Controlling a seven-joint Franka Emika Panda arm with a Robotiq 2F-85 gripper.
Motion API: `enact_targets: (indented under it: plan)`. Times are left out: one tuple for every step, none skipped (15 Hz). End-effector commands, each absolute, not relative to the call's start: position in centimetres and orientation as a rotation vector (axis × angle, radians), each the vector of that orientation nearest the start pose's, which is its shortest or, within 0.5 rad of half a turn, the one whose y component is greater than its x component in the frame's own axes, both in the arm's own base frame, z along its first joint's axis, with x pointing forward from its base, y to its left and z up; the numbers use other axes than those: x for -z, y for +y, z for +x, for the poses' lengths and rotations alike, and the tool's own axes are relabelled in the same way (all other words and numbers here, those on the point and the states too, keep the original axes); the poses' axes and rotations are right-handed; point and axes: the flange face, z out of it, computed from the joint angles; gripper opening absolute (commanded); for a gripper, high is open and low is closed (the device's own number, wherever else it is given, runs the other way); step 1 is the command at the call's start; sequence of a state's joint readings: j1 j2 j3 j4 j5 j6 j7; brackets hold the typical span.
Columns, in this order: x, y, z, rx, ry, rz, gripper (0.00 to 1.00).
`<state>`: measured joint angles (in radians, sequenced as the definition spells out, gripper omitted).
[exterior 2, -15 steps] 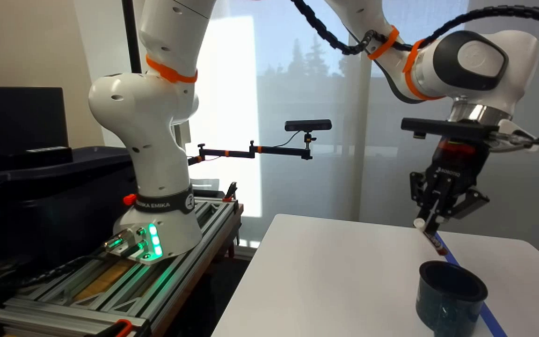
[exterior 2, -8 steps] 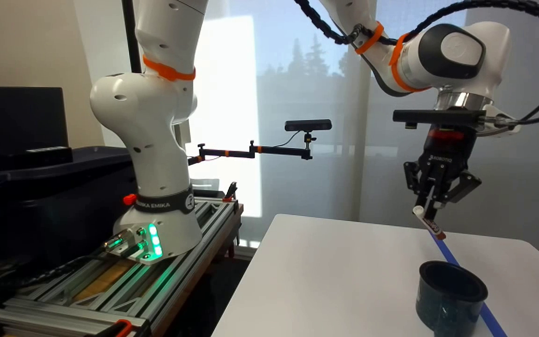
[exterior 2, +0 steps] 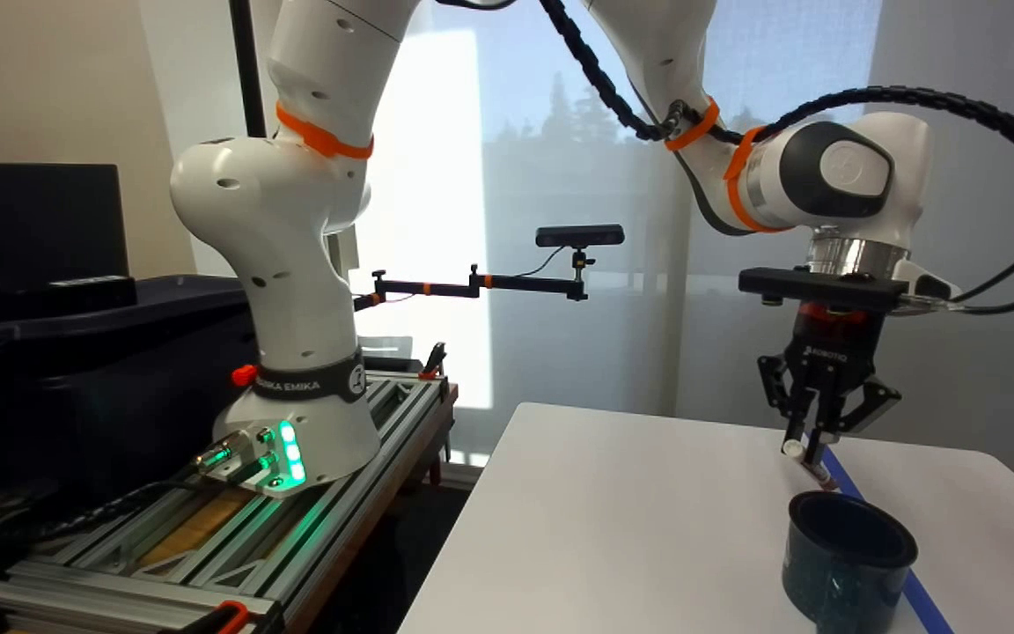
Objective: Remove the marker from the mug
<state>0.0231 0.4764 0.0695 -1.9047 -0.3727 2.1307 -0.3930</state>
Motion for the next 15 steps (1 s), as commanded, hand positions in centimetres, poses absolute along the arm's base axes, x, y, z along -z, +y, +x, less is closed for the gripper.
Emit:
enact_targets:
  plan:
    - [-23.6,4.5,60.3,-0.478,-1.233,-3.114,0.05]
    - [-23.7,4.7,60.2,-0.504,-1.219,-3.114,0.05]
    - [-23.9,4.9,60.2,-0.522,-1.213,-3.108,0.05]
    - [-24.1,5.2,60.1,-0.546,-1.204,-3.094,0.05]
    - [-24.2,5.5,60.0,-0.575,-1.195,-3.075,0.05]
    - [-24.3,6.0,59.8,-0.591,-1.173,-3.046,0.05]
    - [-24.5,6.7,59.8,-0.603,-1.151,-3.032,0.05]
    - [-24.5,7.2,59.8,-0.608,-1.130,-3.016,0.05]
    - [-24.6,7.8,59.9,-0.603,-1.088,-3.014,0.05]
    - [-24.6,8.2,60.1,-0.581,-1.064,-3.018,0.05]
    - [-24.6,8.6,60.3,-0.536,-1.063,-3.023,0.05]
    - [-24.4,8.7,60.5,-0.496,-1.082,-3.051,0.05]
    - [-24.0,8.7,60.8,-0.469,-1.102,-3.071,0.05]
    - [-23.4,8.7,61.0,-0.442,-1.124,-3.082,0.05]
    - [-22.8,8.7,61.2,-0.421,-1.141,-3.091,0.05]
